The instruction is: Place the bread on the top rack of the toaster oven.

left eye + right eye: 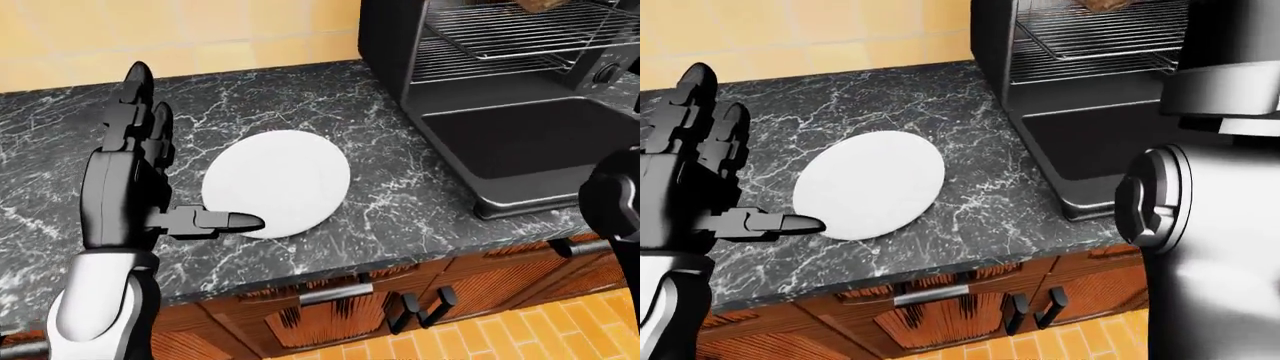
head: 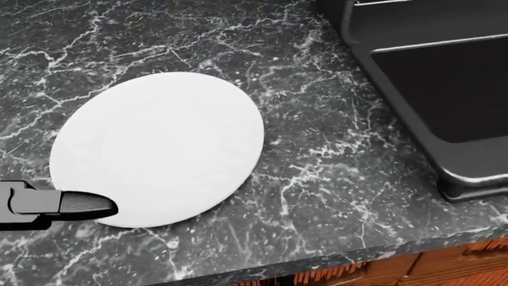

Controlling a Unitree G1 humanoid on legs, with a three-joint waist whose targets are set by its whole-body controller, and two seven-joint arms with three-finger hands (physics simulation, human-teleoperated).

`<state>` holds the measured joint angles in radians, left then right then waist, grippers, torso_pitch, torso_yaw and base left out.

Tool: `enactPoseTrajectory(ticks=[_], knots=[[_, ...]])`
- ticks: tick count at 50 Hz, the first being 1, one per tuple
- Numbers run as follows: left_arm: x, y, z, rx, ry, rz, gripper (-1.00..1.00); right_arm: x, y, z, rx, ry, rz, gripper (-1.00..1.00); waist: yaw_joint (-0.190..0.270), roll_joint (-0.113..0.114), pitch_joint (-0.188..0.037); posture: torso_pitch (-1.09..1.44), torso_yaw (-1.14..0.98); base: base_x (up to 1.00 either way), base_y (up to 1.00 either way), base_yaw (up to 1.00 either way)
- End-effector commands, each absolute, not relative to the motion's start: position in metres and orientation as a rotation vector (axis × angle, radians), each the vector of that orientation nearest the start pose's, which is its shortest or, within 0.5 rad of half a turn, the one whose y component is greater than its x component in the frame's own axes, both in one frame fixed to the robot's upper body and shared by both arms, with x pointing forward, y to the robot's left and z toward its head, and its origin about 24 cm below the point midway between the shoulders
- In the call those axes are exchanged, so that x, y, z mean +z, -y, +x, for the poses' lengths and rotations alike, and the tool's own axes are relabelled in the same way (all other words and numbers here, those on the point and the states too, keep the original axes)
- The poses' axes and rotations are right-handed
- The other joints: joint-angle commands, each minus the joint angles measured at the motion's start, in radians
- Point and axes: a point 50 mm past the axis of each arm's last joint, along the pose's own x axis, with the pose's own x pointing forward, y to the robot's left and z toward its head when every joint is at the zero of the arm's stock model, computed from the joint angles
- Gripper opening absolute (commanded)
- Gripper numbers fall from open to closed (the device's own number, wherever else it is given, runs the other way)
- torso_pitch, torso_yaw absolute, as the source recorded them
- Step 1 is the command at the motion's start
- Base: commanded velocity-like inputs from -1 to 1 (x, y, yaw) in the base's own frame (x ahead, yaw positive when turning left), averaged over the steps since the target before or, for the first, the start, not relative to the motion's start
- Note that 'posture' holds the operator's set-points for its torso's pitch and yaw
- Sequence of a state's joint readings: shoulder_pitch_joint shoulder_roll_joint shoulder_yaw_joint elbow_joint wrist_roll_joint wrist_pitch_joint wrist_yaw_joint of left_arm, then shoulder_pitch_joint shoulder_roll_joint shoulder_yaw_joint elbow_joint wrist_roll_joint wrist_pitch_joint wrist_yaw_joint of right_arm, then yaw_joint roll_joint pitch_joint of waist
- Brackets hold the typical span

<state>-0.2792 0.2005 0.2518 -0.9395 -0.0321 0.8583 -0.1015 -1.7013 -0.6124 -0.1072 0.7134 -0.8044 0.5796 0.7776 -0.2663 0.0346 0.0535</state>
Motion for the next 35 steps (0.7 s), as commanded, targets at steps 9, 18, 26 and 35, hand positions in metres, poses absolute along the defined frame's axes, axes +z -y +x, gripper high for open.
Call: enactPoseTrajectory(ticks=[9, 18, 26, 35], knots=[[0.240, -0.191, 0.210, 0.085, 0.440, 0.171, 1.00, 0.461, 0.235, 0.340, -0.214, 0.183, -0.773, -1.00, -0.067, -0.012, -0.036, 0.00, -0.36, 0.00, 0.00, 0.00], [0.240, -0.193, 0.209, 0.093, 0.441, 0.134, 1.00, 0.454, 0.237, 0.354, -0.250, 0.203, -0.718, -1.00, -0.123, -0.016, -0.044, 0.00, -0.38, 0.00, 0.00, 0.00], [0.241, -0.192, 0.210, 0.090, 0.440, 0.135, 1.00, 0.450, 0.235, 0.362, -0.265, 0.221, -0.692, -1.00, -0.153, -0.016, -0.050, 0.00, -0.38, 0.00, 0.00, 0.00], [0.240, -0.191, 0.212, 0.090, 0.434, 0.129, 1.00, 0.435, 0.227, 0.376, -0.243, 0.210, -0.674, -1.00, -0.175, -0.015, -0.054, 0.00, -0.38, 0.00, 0.00, 0.00]])
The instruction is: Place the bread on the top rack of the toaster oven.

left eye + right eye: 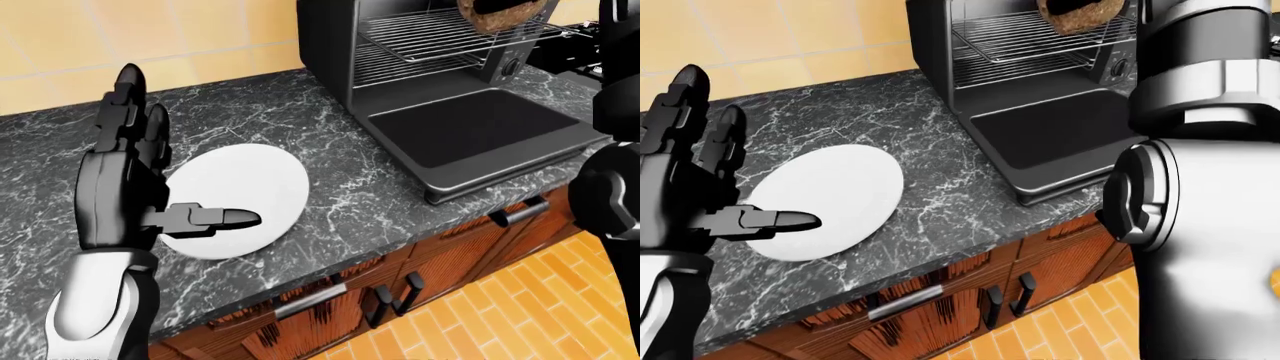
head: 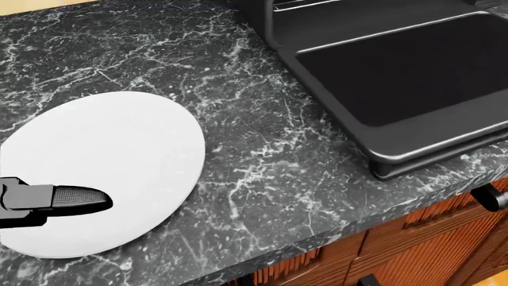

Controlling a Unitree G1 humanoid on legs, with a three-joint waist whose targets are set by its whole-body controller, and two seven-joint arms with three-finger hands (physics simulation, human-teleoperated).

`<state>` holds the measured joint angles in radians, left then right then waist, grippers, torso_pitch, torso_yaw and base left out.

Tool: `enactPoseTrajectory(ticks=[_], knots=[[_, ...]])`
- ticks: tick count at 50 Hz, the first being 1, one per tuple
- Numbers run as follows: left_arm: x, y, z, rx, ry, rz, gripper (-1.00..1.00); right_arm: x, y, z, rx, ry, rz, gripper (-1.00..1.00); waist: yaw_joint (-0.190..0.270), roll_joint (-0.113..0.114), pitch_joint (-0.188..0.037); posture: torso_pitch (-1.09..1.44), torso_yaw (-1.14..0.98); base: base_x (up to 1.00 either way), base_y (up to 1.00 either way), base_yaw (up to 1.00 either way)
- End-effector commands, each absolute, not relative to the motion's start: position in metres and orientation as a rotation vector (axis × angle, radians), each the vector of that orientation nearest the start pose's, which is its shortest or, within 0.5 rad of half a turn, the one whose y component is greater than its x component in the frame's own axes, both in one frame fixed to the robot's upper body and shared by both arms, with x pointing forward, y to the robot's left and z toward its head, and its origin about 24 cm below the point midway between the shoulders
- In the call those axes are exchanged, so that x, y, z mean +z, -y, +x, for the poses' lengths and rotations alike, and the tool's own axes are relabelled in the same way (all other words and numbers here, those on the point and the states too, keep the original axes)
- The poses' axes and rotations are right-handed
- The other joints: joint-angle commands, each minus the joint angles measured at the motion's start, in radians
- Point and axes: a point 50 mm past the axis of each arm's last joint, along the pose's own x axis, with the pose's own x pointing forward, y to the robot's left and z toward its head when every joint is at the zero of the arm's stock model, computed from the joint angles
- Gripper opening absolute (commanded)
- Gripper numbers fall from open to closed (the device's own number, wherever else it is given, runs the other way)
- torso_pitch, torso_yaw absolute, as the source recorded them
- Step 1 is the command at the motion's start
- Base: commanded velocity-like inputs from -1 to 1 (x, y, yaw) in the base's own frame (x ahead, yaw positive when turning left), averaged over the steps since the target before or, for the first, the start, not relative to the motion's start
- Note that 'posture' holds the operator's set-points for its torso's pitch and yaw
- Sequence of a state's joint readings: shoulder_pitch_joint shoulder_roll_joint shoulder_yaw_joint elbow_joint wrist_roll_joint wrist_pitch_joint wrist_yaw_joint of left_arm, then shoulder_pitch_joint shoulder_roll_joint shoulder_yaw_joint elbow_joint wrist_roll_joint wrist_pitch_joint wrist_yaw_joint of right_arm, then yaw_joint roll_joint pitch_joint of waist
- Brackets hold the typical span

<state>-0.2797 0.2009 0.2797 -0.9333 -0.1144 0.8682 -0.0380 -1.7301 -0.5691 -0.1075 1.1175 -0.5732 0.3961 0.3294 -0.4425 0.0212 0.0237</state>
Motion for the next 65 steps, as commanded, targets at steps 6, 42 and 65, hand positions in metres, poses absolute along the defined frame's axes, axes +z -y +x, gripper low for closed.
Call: enactPoseTrajectory(ticks=[6, 42, 65], knots=[[0.239, -0.192, 0.211, 0.093, 0.435, 0.125, 1.00, 0.431, 0.222, 0.381, -0.234, 0.221, -0.664, -1.00, -0.009, 0.000, -0.026, 0.00, -0.38, 0.00, 0.00, 0.00], [0.235, -0.191, 0.215, 0.091, 0.423, 0.119, 1.00, 0.415, 0.192, 0.398, -0.254, 0.293, -0.563, -1.00, -0.028, 0.000, -0.032, 0.00, -0.38, 0.00, 0.00, 0.00], [0.230, -0.193, 0.215, 0.100, 0.416, 0.121, 1.00, 0.406, 0.179, 0.403, -0.238, 0.310, -0.533, -1.00, -0.030, -0.002, -0.034, 0.00, -0.38, 0.00, 0.00, 0.00]])
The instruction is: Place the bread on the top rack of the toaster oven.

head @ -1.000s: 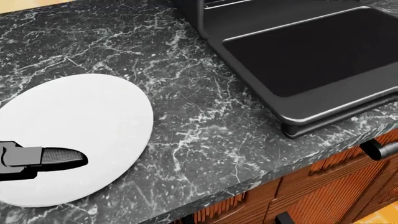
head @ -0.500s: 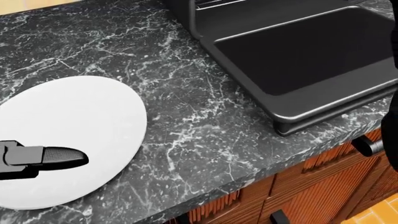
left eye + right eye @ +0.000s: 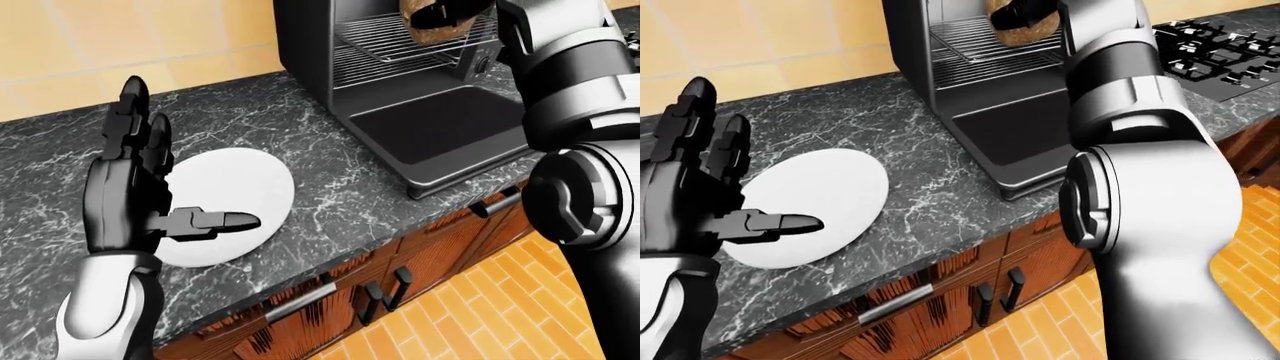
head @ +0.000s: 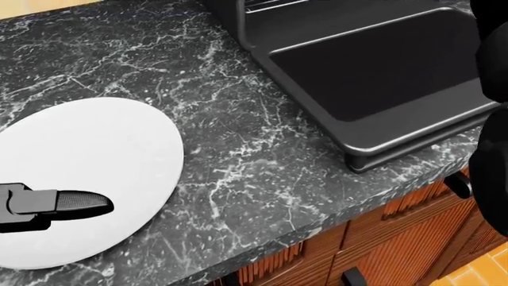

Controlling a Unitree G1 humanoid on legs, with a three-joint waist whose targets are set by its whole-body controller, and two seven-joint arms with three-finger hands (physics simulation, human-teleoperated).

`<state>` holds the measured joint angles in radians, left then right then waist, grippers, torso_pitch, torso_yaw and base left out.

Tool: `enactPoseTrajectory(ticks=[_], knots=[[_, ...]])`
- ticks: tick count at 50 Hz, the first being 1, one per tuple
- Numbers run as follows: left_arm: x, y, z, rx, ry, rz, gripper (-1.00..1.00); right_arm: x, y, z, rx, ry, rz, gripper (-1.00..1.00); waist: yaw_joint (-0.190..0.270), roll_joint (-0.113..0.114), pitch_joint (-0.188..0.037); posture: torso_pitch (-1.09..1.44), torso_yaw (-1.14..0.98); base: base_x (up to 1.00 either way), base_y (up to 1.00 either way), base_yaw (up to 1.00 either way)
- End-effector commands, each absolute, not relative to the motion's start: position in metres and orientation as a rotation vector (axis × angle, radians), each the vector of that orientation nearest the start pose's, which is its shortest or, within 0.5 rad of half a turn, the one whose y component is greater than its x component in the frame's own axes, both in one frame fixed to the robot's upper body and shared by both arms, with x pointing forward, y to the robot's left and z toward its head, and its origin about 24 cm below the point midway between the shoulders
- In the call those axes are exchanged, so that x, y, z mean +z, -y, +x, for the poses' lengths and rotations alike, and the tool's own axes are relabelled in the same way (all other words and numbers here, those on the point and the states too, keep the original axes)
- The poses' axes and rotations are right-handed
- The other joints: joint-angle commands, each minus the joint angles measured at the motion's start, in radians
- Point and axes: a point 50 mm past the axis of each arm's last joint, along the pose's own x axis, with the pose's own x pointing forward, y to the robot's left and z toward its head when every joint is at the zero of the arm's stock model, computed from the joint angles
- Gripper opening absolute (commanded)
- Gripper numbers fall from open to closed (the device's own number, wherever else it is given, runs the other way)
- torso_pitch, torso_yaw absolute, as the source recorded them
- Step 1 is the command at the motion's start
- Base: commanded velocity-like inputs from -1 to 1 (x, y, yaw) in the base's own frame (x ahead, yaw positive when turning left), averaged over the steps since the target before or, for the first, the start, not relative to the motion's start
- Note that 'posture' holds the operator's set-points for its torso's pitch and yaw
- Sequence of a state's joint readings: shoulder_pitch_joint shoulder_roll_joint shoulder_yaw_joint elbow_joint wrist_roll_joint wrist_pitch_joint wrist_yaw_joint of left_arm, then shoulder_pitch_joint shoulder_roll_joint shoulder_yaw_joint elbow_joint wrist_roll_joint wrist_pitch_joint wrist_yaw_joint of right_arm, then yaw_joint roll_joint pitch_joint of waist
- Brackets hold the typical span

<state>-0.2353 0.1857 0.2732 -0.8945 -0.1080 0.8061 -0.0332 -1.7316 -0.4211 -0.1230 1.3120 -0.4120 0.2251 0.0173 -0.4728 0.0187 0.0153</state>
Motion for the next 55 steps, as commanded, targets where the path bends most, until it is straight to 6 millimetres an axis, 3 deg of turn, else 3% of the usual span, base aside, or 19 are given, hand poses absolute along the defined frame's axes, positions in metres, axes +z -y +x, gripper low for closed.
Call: enactPoseTrajectory(ticks=[1, 11, 27, 46, 51, 55], knots=[[0.230, -0.193, 0.215, 0.100, 0.415, 0.120, 1.00, 0.405, 0.179, 0.404, -0.237, 0.312, -0.533, -1.00, 0.000, 0.001, -0.026, 0.00, -0.38, 0.00, 0.00, 0.00], [0.230, -0.194, 0.215, 0.101, 0.415, 0.122, 1.00, 0.401, 0.172, 0.406, -0.223, 0.316, -0.528, -0.97, -0.001, 0.001, -0.027, 0.00, -0.38, 0.00, 0.00, 0.00], [0.231, -0.194, 0.214, 0.101, 0.416, 0.122, 1.00, 0.398, 0.170, 0.408, -0.212, 0.309, -0.537, -0.63, -0.003, 0.001, -0.027, 0.00, -0.38, 0.00, 0.00, 0.00], [0.230, -0.195, 0.213, 0.105, 0.414, 0.119, 1.00, 0.391, 0.166, 0.411, -0.191, 0.295, -0.557, -0.06, -0.004, 0.002, -0.028, 0.00, -0.38, 0.00, 0.00, 0.00], [0.230, -0.195, 0.212, 0.105, 0.414, 0.121, 1.00, 0.391, 0.166, 0.410, -0.189, 0.294, -0.557, 0.00, -0.004, 0.002, -0.028, 0.00, -0.38, 0.00, 0.00, 0.00], [0.230, -0.195, 0.213, 0.104, 0.414, 0.121, 1.00, 0.392, 0.166, 0.410, -0.188, 0.293, -0.562, 0.25, -0.004, 0.002, -0.028, 0.00, -0.38, 0.00, 0.00, 0.00]])
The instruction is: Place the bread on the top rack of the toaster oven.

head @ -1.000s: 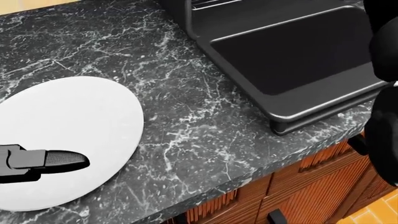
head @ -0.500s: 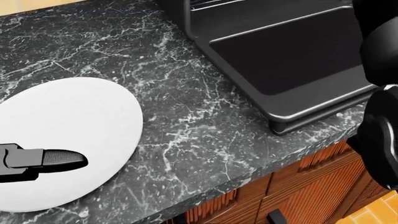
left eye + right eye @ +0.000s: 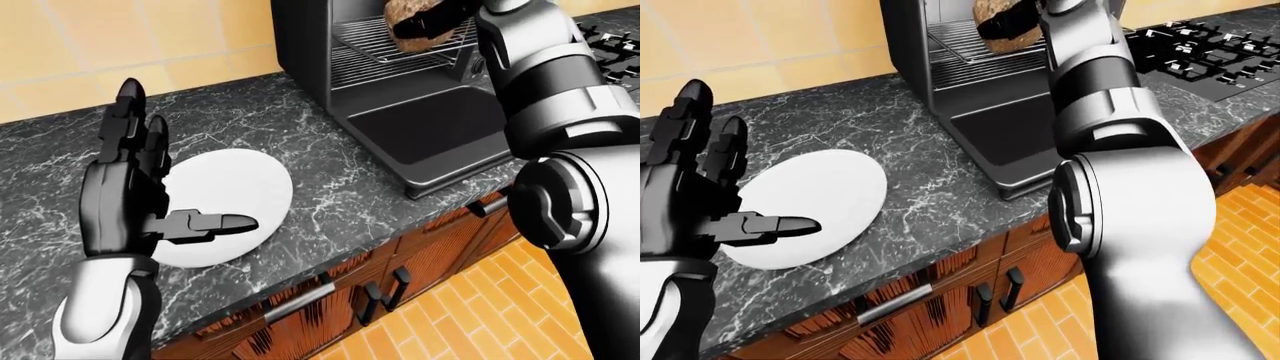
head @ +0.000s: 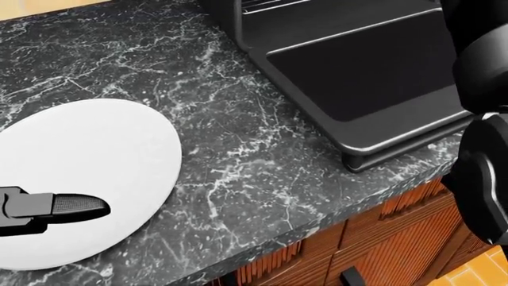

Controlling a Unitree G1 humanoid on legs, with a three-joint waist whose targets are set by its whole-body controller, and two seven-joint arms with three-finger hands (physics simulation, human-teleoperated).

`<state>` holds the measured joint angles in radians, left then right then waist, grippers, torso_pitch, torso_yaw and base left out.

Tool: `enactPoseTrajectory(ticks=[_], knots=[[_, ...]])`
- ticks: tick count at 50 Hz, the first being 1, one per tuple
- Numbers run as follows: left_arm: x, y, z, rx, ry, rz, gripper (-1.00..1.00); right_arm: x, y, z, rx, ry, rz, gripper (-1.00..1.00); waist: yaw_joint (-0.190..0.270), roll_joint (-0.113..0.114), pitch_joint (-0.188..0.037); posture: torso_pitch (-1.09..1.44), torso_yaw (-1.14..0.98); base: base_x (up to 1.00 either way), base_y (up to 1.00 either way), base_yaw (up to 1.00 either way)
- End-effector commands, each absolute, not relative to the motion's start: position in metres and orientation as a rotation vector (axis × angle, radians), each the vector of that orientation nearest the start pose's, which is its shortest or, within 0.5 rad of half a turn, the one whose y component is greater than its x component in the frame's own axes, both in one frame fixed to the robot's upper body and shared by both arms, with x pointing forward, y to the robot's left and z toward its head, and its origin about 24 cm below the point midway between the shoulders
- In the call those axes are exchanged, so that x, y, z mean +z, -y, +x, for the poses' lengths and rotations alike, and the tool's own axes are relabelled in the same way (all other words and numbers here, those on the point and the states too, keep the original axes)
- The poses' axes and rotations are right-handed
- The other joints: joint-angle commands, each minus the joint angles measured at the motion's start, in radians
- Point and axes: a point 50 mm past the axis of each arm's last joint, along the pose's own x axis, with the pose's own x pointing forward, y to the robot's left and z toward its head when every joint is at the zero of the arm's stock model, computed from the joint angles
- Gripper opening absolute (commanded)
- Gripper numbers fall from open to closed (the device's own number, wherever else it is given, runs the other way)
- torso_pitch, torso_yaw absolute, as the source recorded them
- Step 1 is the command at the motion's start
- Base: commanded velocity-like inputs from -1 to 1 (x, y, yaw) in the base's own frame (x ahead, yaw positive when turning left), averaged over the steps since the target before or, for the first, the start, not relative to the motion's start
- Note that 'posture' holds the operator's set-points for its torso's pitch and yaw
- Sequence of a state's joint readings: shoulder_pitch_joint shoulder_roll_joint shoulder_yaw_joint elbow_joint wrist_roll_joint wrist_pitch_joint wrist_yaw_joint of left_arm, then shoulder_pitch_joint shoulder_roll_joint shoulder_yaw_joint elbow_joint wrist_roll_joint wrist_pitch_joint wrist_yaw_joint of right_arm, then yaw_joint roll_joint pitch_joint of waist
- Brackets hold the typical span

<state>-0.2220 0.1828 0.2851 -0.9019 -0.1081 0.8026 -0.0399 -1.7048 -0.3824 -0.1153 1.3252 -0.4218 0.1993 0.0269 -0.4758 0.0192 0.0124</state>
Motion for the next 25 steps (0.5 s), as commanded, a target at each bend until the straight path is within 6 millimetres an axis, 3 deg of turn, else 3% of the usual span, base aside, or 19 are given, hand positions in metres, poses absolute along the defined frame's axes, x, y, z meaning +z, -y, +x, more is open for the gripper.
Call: enactPoseTrajectory(ticks=[1, 7, 10, 25], knots=[[0.2295, -0.1948, 0.2128, 0.104, 0.413, 0.121, 1.00, 0.3914, 0.1660, 0.4103, -0.187, 0.293, -0.562, 0.33, 0.000, 0.001, -0.025, 0.00, -0.38, 0.00, 0.00, 0.00], [0.2304, -0.1945, 0.2131, 0.104, 0.413, 0.121, 1.00, 0.3903, 0.1656, 0.4107, -0.183, 0.290, -0.561, 0.86, 0.000, 0.001, -0.026, 0.00, -0.38, 0.00, 0.00, 0.00], [0.2306, -0.1941, 0.2136, 0.102, 0.413, 0.122, 1.00, 0.3902, 0.1657, 0.4107, -0.184, 0.290, -0.561, 1.00, 0.000, 0.001, -0.026, 0.00, -0.38, 0.00, 0.00, 0.00], [0.2290, -0.1947, 0.2143, 0.103, 0.411, 0.122, 1.00, 0.3984, 0.1698, 0.4072, -0.200, 0.304, -0.563, 1.00, 0.001, 0.001, -0.025, 0.00, -0.38, 0.00, 0.00, 0.00]])
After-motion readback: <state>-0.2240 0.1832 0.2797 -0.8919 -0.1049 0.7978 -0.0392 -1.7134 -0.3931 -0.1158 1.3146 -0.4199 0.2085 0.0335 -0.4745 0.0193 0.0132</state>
